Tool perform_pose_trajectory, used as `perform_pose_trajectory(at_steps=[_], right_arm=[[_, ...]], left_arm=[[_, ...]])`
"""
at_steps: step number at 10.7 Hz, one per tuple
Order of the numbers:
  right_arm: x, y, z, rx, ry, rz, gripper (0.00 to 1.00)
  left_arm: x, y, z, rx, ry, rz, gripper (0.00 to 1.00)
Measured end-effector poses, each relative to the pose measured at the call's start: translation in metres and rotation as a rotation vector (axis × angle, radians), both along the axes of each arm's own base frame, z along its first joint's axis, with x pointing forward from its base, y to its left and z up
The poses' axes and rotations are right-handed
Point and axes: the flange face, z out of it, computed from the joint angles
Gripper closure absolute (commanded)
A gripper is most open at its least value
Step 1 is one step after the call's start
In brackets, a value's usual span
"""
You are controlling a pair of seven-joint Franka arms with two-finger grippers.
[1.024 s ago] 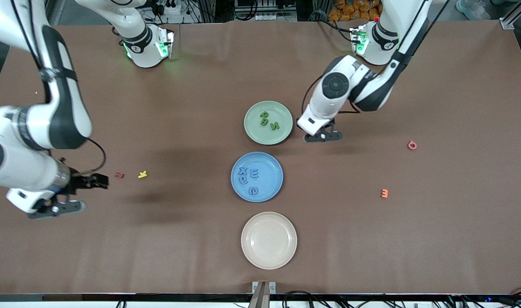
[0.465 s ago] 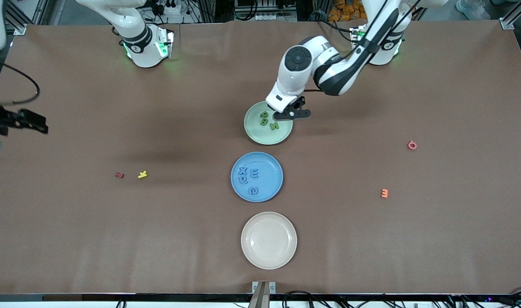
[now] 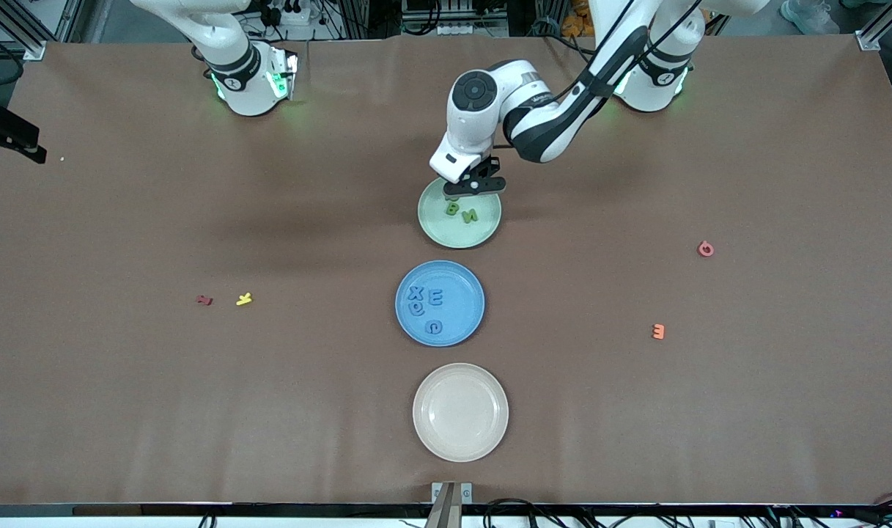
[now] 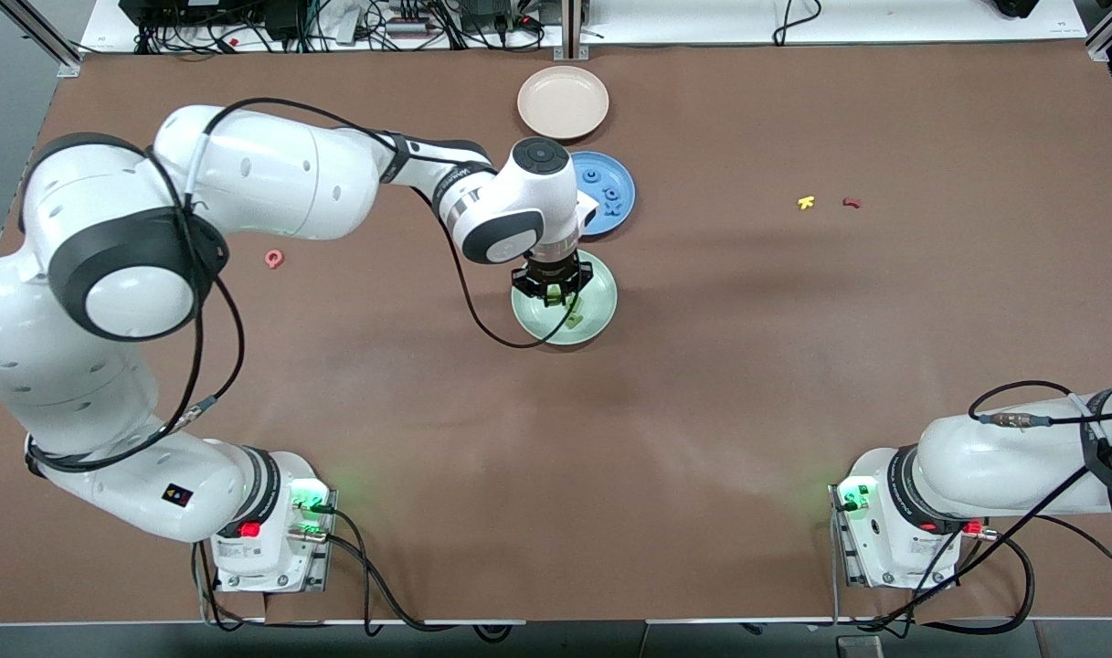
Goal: Sort letters by color into matching plates
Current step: 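Carry green u to the green plate with the left gripper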
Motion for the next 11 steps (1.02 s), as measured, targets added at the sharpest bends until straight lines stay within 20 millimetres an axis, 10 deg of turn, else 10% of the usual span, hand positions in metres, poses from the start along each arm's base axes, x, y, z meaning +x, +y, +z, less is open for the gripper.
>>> perform_pose_trajectory(at_steps=[2, 7, 11], right_arm=[[0.007, 0.000, 0.001, 0.014, -0.059, -0.017, 0.00], [0.028, 0.008, -0.031, 0.026, -0.142, -0.122, 0.00], [0.028, 0.009, -0.029, 0.029, -0.147, -0.187, 0.00]], left_arm=[[0.006, -0.004, -0.006, -0.006, 0.010, 0.005, 0.03], [0.022, -0.009, 0.006, -0.033, -0.009, 0.024, 0.00], [0.094, 0.033, 0.057, -0.070, -0.105, 0.003, 0.00]])
